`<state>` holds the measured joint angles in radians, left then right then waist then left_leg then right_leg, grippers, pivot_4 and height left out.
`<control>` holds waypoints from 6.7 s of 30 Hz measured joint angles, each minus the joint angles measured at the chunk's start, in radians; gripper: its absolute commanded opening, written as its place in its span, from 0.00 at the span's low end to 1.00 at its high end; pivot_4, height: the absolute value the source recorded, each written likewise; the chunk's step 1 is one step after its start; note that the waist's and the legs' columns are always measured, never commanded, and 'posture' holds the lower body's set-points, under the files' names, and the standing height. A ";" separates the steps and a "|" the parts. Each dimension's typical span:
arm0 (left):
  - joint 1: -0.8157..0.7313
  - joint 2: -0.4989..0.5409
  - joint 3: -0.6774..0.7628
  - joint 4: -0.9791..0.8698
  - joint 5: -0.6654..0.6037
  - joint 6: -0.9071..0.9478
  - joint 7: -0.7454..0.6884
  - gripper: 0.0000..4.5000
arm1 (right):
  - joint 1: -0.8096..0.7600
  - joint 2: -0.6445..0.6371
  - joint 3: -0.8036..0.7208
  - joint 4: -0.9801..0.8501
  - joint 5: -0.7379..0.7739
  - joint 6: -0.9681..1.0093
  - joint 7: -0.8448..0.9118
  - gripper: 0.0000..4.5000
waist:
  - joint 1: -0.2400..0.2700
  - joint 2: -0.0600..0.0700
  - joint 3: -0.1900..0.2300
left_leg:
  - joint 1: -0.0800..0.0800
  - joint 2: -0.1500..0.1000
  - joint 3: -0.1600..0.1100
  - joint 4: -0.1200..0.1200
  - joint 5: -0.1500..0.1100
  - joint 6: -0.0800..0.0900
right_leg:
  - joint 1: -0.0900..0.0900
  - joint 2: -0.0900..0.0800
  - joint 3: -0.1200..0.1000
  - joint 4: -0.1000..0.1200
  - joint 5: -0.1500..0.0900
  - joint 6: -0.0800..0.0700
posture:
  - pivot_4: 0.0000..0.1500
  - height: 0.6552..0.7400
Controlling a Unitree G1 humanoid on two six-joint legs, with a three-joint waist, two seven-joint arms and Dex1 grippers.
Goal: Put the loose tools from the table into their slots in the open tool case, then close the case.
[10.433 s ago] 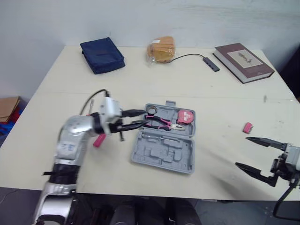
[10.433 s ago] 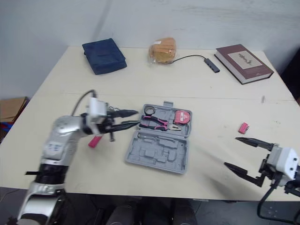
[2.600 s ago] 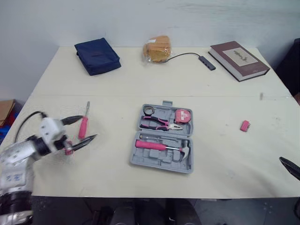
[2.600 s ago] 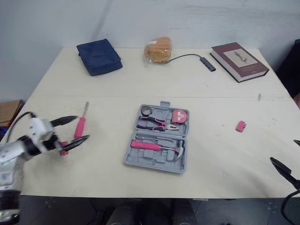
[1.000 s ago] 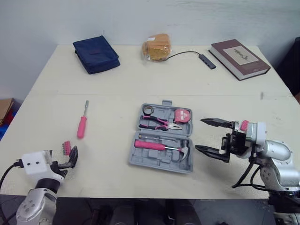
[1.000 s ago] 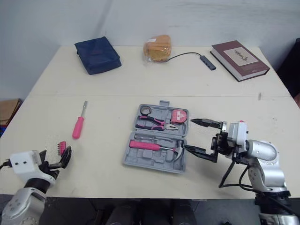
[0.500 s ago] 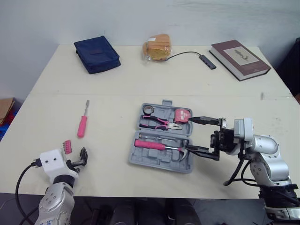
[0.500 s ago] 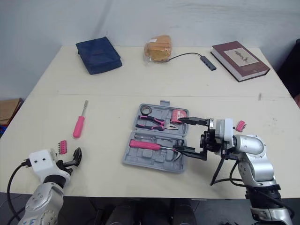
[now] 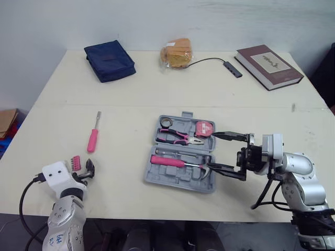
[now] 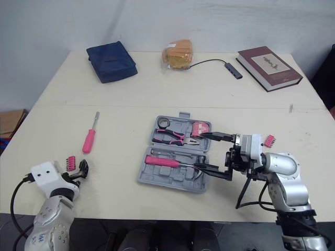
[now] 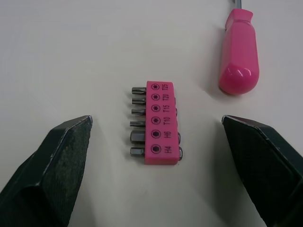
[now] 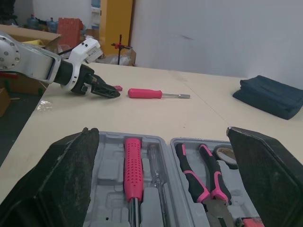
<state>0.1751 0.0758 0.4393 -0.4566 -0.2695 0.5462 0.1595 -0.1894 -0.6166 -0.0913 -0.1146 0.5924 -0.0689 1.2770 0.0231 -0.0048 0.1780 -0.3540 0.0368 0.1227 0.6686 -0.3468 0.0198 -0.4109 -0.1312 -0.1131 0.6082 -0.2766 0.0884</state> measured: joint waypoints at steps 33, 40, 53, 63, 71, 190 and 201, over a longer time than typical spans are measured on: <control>-0.086 0.505 -0.004 0.024 -0.264 -0.286 -0.788 0.16 | 0.053 -0.038 -0.044 0.009 -0.014 -0.036 0.049 1.00 | 0.001 -0.002 0.001 | -0.003 0.000 -0.001 0.000 0.002 -0.004 | -0.001 0.000 -0.004 -0.003 0.000 -0.001 | 1.00 1.00; -0.274 0.726 -0.268 0.083 -0.240 -0.274 -1.121 0.16 | 0.118 -0.047 -0.074 0.004 -0.011 -0.043 0.066 1.00 | -0.001 -0.001 0.002 | -0.003 0.000 0.000 -0.001 0.002 -0.004 | -0.001 0.002 -0.009 -0.004 0.000 0.000 | 1.00 1.00; -0.605 0.814 -0.630 0.140 -0.065 -0.133 -1.329 0.16 | 0.210 -0.056 -0.114 -0.043 -0.011 -0.061 0.062 1.00 | -0.003 0.000 0.003 | -0.002 -0.001 0.001 0.000 0.003 -0.004 | -0.001 0.007 -0.007 -0.002 0.000 0.000 | 1.00 1.00; -0.746 0.712 -0.851 0.283 0.175 -0.196 -1.350 0.16 | 0.243 -0.054 -0.112 -0.110 -0.015 -0.060 0.012 1.00 | 0.000 -0.001 0.003 | -0.004 -0.002 0.001 0.003 0.004 -0.002 | -0.001 0.007 -0.006 -0.001 0.001 0.001 | 1.00 1.00; -0.754 0.687 -0.852 0.286 0.213 -0.203 -1.347 0.16 | 0.243 -0.054 -0.108 -0.136 -0.020 -0.040 -0.031 1.00 | 0.000 -0.001 0.003 | -0.005 -0.001 0.000 0.010 0.003 -0.001 | -0.001 0.007 -0.006 0.001 0.001 0.001 | 1.00 1.00; -0.754 0.521 -0.698 0.606 0.153 -0.473 -1.437 0.02 | 0.266 -0.053 -0.083 -0.206 -0.024 -0.003 -0.142 1.00 | -0.001 -0.001 0.002 | -0.011 -0.006 -0.004 0.016 0.005 0.004 | -0.001 0.002 -0.011 0.004 0.003 0.006 | 1.00 1.00; -0.715 0.554 -0.705 0.527 0.156 -0.381 -1.414 0.02 | 0.262 -0.049 -0.081 -0.195 -0.024 -0.018 -0.141 1.00 | -0.002 0.000 0.002 | -0.006 -0.006 -0.003 0.016 0.005 0.004 | 0.002 0.002 -0.008 0.004 0.003 0.006 | 1.00 1.00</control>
<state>-0.5400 0.6294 -0.2660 0.0699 -0.1140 0.1654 -1.2542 0.0723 -0.6656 -0.1727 -0.3097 0.5685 -0.0865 1.1362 0.0214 -0.0051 0.1799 -0.3605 0.0309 0.1199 0.6842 -0.3420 0.0241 -0.4093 -0.1295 -0.1215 0.6121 -0.2734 0.0942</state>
